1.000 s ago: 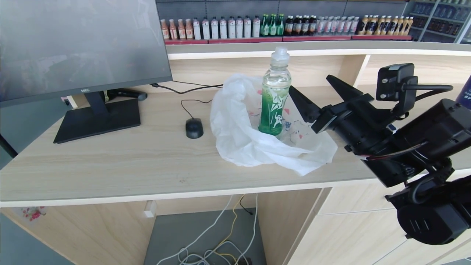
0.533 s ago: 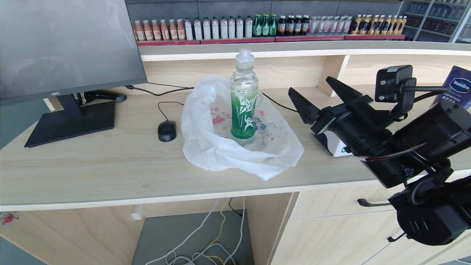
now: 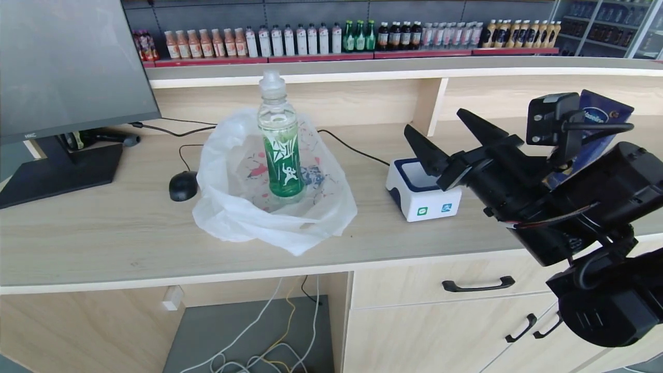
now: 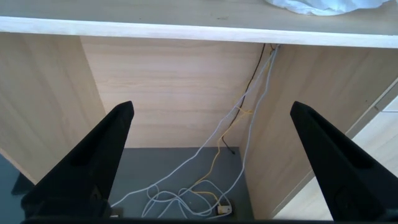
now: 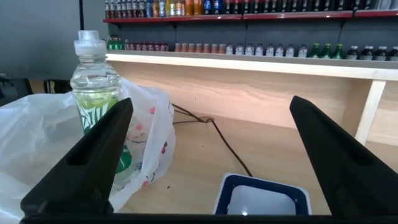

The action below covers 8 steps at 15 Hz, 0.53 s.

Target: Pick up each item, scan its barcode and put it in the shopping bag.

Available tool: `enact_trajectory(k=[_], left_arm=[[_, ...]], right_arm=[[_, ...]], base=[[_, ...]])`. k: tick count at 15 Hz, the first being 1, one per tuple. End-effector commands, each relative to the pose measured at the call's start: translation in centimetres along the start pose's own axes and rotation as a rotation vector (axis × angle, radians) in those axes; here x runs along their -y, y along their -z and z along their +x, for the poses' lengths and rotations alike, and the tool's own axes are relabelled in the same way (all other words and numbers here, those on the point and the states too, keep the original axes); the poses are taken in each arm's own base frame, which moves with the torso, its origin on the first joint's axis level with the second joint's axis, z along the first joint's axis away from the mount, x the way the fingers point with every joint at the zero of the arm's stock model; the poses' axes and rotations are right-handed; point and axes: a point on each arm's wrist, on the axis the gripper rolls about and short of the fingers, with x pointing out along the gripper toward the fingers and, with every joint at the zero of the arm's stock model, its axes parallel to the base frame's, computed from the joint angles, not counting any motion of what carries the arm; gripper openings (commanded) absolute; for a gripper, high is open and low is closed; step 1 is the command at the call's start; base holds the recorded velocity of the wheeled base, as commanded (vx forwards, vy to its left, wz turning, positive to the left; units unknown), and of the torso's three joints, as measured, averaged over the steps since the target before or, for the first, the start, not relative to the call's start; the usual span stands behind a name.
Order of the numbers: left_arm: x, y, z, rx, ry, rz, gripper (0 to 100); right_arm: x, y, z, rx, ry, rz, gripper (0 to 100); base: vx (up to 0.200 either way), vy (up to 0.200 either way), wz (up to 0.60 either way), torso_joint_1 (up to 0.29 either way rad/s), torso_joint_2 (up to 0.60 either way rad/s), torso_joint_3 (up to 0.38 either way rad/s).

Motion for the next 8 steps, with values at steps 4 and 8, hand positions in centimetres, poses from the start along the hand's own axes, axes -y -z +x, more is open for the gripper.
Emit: enact_trajectory(k=[4,8], left_arm=[[0.00,0.00,0.00,0.000,0.002,0.002,100],[0.00,0.00,0.00,0.000,0.002,0.000,100]], right_arm=[[-0.19,-0.32,-0.40,0.000,-0.006,0.003,100],[-0.99,-0.80,-0.32,0.017,-0.029,0.008,100]], base=[[0.000,-0.200,0.00,0.002,0.01,0.004],[0.000,-0.200,0.00,0.001,0.00,0.004]])
